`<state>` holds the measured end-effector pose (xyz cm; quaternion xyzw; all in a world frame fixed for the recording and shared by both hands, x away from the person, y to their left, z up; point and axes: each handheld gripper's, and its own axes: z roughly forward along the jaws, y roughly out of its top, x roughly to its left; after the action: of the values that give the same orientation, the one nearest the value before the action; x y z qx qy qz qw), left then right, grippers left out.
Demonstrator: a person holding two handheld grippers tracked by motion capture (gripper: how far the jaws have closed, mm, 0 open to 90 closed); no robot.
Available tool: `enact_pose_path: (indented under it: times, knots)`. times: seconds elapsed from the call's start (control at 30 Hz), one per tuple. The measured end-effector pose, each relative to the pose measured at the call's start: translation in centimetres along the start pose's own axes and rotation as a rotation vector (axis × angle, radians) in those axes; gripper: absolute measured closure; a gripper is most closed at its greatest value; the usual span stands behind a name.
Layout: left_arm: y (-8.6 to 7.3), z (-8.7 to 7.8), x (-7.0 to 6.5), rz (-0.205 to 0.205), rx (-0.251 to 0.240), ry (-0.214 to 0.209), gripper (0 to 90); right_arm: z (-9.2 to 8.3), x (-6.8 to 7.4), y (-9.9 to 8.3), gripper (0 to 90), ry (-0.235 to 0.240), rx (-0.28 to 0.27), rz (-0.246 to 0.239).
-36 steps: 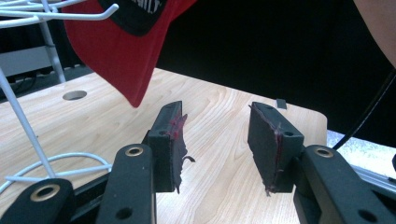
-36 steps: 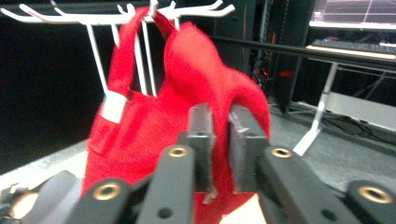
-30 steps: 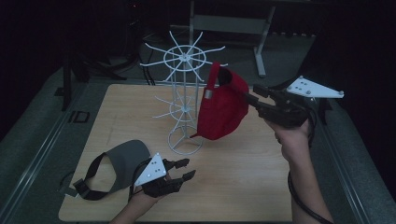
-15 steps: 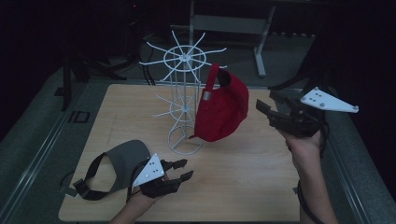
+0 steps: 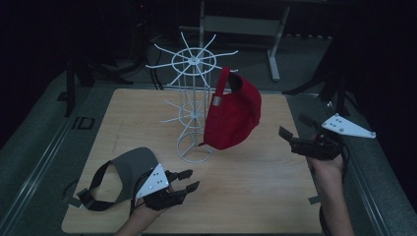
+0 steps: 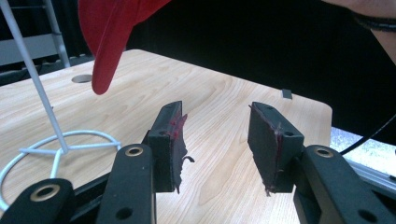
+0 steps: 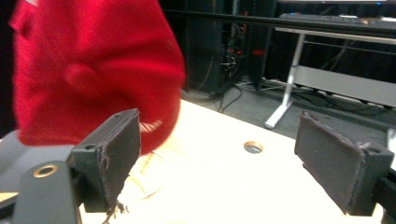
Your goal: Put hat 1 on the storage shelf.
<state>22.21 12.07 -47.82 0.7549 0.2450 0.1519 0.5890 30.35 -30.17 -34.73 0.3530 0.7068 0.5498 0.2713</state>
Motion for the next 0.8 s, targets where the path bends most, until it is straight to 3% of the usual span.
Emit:
enact_pose_path:
  times: [0.07, 0.13, 0.4, 0.7, 0.8]
  knots:
    - [-0.1, 0.0, 0.0, -0.005, -0.003, 0.000, 56.2, -0.2, -0.3, -1.0, 15.8, -0.037, -0.011, 0.005]
    - [-0.2, -0.1, 0.1, -0.008, -0.007, 0.001, 56.2, -0.2, -0.6, -1.8, 15.8, -0.038, -0.017, 0.010]
    - [-0.7, -0.4, 0.2, -0.011, 0.005, 0.012, 56.2, 0.0, -1.8, -6.1, 17.4, -0.113, 0.031, 0.006]
    - [-1.7, -0.6, 0.4, -0.024, 0.019, 0.025, 56.3, 0.2, -3.1, -11.6, 18.3, -0.095, 0.075, 0.041]
    - [-2.0, -0.7, 0.5, -0.031, 0.014, 0.031, 56.2, 0.1, -3.2, -13.2, 19.4, -0.130, 0.099, 0.030]
